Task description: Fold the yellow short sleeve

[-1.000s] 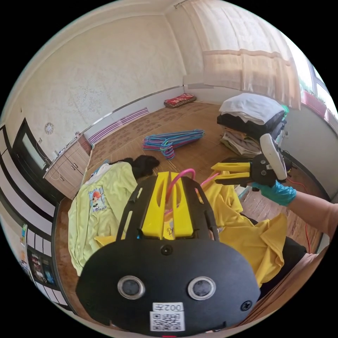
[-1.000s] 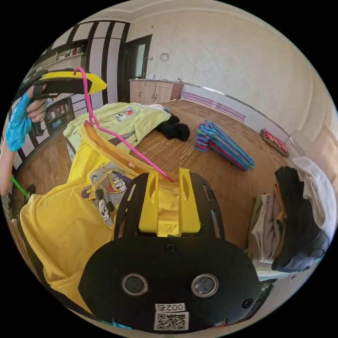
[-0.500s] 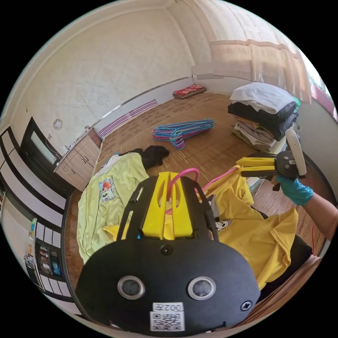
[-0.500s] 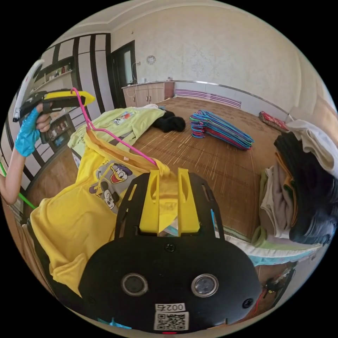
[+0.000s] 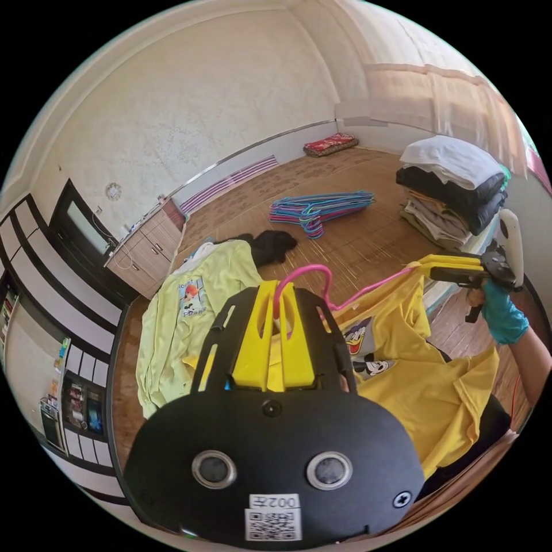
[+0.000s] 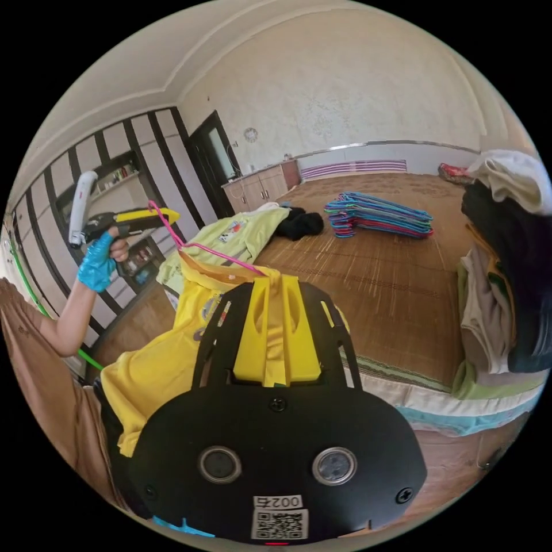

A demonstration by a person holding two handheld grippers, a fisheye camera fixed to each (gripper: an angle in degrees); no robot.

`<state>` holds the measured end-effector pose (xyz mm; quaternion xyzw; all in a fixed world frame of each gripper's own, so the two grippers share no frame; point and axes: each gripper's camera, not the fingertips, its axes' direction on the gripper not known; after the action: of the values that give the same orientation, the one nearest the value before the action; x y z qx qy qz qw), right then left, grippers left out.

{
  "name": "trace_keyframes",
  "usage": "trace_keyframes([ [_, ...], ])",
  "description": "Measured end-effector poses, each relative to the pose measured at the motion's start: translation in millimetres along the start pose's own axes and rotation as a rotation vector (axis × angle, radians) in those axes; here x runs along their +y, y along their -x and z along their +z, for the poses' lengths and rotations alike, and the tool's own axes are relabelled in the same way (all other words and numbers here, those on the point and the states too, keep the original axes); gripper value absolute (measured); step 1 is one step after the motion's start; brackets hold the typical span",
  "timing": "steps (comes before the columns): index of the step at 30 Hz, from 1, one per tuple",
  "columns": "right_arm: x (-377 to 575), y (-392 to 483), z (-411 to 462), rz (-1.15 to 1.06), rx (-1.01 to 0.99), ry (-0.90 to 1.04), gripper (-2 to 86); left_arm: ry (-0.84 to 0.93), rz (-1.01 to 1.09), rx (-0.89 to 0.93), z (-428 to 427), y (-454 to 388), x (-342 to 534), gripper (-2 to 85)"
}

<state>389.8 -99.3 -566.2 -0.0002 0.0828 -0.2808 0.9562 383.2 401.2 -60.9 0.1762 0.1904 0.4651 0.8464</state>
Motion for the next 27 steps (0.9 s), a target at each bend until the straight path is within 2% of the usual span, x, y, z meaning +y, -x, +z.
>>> trace_keyframes([
  [2, 6, -11, 0, 0.044, -0.031, -0.011, 3.3, 0.000, -0.008, 0.019, -2, 4, 1, -1.0],
  [12, 13, -22, 12, 0.187, 0.081, -0.083, 0.4, -0.031, -0.068, -0.007, -14, 13, 15, -1.0],
  [17, 6, -7, 31, 0.167, 0.301, -0.029, -0.7, -0.056, -0.107, -0.092, -24, 23, 25, -1.0],
  [19, 4, -4, 38, 0.146, 0.327, -0.008, -0.8, -0.056, -0.121, -0.130, -27, 32, 28, -1.0],
  [27, -4, 1, 68, 0.027, 0.240, 0.143, -0.7, -0.074, -0.209, -0.055, -38, 77, 34, -0.9],
])
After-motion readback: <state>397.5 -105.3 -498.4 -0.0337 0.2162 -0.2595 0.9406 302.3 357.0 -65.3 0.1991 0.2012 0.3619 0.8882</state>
